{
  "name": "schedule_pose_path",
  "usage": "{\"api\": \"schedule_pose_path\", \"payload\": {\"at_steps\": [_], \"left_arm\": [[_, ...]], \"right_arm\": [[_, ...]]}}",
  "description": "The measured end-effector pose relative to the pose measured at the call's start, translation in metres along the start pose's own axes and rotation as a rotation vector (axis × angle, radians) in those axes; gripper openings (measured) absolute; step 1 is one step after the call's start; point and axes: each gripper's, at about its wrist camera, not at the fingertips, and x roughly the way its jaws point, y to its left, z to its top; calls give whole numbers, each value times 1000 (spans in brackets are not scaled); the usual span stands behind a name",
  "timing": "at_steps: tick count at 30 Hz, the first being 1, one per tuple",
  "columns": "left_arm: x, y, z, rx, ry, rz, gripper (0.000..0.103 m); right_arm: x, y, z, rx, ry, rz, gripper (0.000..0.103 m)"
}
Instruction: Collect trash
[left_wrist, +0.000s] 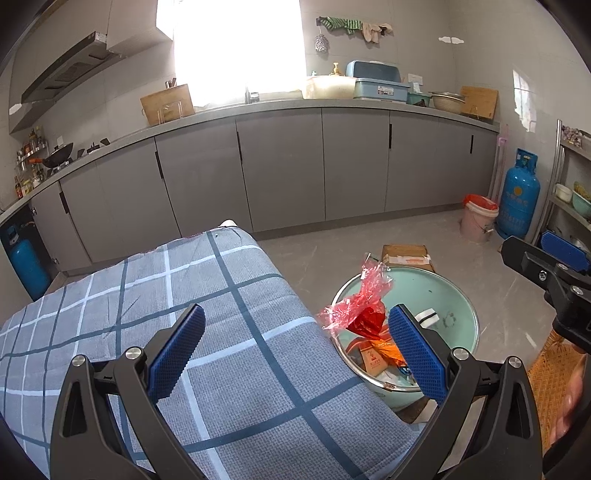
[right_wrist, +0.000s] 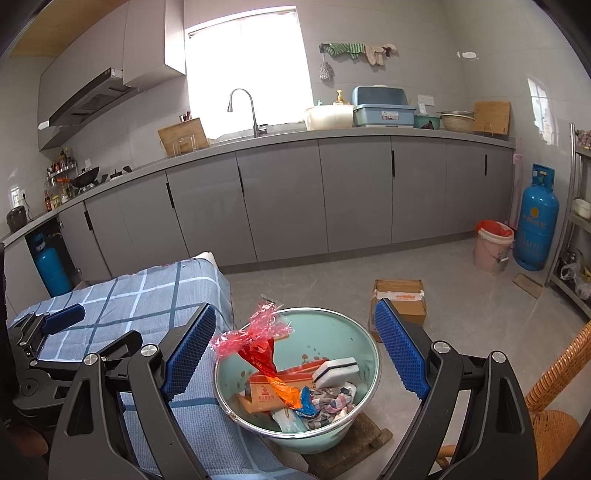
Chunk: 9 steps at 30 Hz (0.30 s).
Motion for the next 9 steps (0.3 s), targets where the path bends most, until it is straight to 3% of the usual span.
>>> {"api": "schedule_pose_path", "payload": {"at_steps": [9], "left_arm": [[2, 4, -3, -16, 20, -24, 98]], "right_arm": [[5, 0, -2, 1, 7, -1, 87]]}}
